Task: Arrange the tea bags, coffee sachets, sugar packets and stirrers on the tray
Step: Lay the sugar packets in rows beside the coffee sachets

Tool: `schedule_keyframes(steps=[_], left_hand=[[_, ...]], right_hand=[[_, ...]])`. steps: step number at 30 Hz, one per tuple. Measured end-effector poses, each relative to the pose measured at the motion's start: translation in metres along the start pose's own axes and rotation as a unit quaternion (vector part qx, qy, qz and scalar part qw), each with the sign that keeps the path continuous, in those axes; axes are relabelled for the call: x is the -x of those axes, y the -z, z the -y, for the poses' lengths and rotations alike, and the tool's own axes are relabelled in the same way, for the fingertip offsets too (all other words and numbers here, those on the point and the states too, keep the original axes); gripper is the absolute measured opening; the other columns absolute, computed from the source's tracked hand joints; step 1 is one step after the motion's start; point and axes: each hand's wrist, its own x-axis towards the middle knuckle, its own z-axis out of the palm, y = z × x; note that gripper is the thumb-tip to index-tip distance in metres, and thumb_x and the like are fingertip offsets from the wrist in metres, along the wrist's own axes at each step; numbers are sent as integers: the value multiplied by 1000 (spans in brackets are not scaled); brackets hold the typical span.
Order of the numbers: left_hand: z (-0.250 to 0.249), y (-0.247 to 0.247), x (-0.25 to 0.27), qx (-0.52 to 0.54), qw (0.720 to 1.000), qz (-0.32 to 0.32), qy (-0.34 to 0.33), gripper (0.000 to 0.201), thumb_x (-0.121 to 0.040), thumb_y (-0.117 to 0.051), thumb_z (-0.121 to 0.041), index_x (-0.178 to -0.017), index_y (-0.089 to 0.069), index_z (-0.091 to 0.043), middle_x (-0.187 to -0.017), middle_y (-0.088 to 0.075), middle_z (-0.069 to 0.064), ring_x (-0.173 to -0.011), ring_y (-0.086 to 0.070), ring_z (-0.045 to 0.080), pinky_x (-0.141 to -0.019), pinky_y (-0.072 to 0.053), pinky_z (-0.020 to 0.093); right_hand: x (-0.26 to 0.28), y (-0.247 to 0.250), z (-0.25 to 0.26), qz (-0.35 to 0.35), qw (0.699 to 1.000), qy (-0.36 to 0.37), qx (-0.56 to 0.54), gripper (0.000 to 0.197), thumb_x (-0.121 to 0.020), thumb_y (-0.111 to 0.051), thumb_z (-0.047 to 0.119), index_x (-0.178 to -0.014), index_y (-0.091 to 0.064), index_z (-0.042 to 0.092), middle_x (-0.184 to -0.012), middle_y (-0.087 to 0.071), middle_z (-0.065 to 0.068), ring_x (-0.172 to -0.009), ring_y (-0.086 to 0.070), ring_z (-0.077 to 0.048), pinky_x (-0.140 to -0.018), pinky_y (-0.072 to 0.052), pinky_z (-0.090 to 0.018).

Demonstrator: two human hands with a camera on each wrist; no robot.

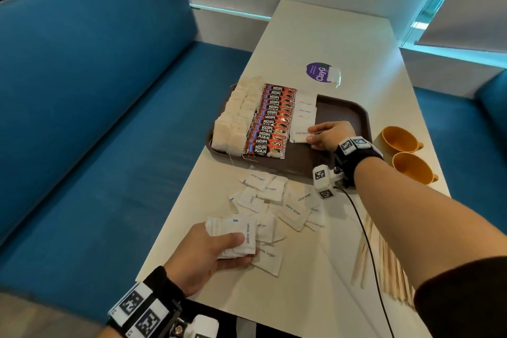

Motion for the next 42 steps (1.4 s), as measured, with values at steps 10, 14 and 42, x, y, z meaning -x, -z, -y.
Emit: schedule_keyframes(steps=[10,14,42], left_hand=[[3,0,-2,2,1000,-20,-11,36,-86,-70,6,-121,-63,11,-110,-71,32,-99,-71,50,-76,-63,46],[3,-1,-1,2,1000,-23,-15,34,-86,-71,7,-118,-64,11,-110,-72,30,-100,-72,47,-78,-63,46],[2,-6,17,-59,996,1,-63,47,-82,-80,-15,-123,-65,2,-105,-74,25,-78,-74,36,-59,-61,38]], right_hand=[[1,2,4,-21,996,-3,81,15,-77,-87,9,-87,-76,12,-88,-75,-7,-63,-62,-16,-61,-57,-25],[35,4,6,-57,997,53,12,11,-85,-79,8,-95,-75,11,-77,-69,-2,-56,-54,-11,-55,-50,-24],[250,-78,-99,82,980,50,-176,6,-86,-73,0,-89,-77,4,-88,-76,-20,-77,-71,-37,-75,-59,-48]])
